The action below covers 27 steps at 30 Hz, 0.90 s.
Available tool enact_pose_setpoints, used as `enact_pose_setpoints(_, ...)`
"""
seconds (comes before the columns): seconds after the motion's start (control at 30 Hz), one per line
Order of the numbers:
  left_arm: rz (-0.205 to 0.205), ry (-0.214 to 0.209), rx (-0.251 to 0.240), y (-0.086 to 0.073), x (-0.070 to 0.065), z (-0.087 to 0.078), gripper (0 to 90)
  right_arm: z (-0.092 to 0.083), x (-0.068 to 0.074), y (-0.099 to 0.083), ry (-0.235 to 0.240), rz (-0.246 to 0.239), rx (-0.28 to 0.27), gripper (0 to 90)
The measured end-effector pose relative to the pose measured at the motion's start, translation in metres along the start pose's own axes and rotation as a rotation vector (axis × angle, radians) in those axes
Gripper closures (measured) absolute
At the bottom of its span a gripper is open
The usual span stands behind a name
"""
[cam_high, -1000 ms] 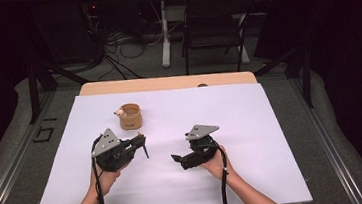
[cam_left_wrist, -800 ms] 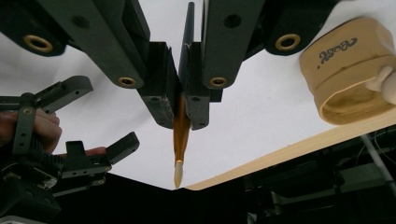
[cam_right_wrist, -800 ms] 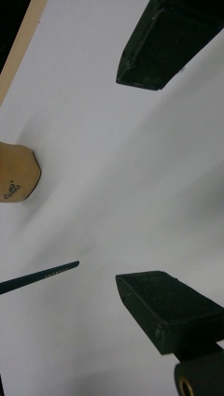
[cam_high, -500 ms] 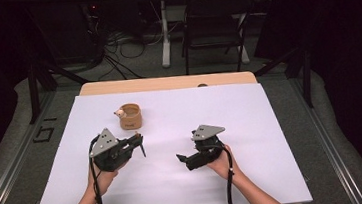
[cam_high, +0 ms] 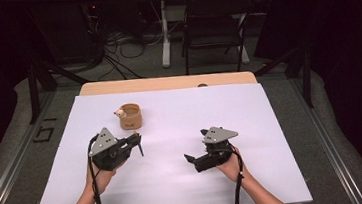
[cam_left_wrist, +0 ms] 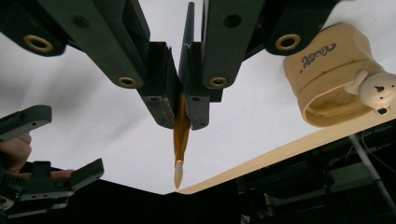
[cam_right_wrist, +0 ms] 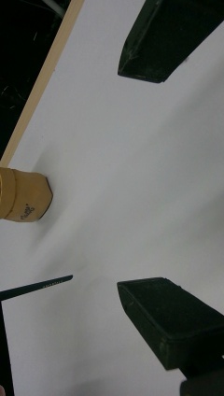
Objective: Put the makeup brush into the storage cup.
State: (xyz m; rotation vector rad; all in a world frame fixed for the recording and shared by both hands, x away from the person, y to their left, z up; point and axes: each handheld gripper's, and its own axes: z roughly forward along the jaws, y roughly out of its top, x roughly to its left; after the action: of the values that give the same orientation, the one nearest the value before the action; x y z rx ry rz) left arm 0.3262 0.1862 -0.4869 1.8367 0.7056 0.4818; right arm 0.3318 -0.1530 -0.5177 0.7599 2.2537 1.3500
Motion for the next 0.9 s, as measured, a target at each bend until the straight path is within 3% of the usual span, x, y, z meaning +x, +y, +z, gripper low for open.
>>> enact_pose_setpoints(0.5, 0.009, 0.015, 0.007, 0.0, 0.004, 0.0, 83.6, -0.025, 0.0, -0.016, -0.054, -0.023, -0.018, 0.0)
enact_pose_setpoints(0.9, 0.011, 0.027, 0.006, 0.001, 0.008, -0.001, 83.5, -0.046, -0.006, -0.03, -0.107, -0.003, -0.024, 0.0)
